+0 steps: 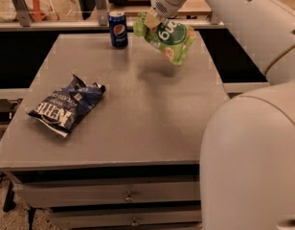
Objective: Move green rice chip bag near pepsi can
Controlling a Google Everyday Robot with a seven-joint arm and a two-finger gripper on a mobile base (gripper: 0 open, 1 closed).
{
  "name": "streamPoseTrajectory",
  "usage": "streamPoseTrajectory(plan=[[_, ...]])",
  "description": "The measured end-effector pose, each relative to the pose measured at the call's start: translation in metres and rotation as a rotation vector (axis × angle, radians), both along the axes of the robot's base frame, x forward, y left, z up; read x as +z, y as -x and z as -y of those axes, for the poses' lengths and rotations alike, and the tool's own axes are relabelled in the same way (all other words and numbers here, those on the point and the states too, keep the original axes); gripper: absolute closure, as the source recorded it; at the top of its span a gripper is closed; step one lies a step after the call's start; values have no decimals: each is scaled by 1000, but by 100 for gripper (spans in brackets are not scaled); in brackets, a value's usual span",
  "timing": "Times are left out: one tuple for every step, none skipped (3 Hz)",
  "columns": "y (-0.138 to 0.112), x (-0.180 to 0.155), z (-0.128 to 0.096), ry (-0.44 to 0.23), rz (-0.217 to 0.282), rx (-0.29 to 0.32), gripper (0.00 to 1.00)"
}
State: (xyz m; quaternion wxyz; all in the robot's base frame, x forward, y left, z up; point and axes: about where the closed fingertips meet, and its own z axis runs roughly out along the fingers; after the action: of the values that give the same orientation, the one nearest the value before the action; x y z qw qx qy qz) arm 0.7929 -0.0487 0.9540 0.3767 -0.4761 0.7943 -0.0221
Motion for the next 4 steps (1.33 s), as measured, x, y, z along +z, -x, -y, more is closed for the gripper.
streamPoseTrajectory(plan=[[-13, -10, -12, 7, -10, -5, 100], [-19, -16, -17, 7, -18, -17, 84], [-21, -22, -17, 1, -30, -30, 61], [-20, -23, -17, -2, -32, -37, 38]])
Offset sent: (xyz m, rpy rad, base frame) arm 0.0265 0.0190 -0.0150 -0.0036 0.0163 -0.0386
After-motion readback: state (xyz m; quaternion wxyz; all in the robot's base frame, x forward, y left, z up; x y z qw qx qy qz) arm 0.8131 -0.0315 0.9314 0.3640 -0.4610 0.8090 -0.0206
